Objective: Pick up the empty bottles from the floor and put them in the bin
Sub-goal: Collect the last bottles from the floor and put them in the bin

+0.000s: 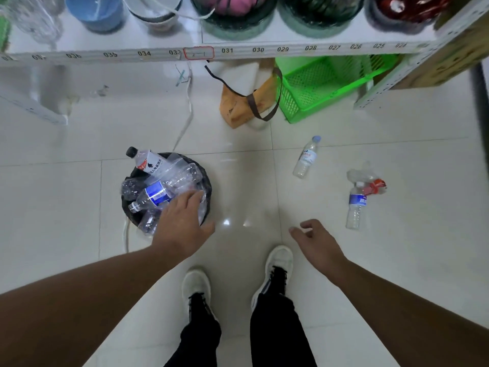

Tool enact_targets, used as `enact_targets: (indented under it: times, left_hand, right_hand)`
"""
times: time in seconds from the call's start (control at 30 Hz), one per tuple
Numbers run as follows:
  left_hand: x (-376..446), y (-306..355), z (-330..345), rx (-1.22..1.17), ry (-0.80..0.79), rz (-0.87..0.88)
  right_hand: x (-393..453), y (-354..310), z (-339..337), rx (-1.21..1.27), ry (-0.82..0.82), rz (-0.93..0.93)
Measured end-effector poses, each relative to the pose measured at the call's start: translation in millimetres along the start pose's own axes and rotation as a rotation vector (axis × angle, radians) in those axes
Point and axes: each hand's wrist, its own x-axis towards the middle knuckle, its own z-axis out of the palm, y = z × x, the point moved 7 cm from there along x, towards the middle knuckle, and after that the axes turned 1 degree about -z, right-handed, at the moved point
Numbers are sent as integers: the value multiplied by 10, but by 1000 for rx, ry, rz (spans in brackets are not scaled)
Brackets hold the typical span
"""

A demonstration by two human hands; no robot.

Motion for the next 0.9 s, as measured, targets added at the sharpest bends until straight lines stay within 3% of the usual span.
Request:
enact_targets:
  times: [0.33, 0.9]
  left_hand:
    - [-128, 912, 50, 64, -75, 237]
    - [60, 2657, 831, 165, -195, 218]
  right_hand:
    - [-408, 640, -281, 96, 63, 87]
    - [-304, 1973, -1833, 170, 120, 194]
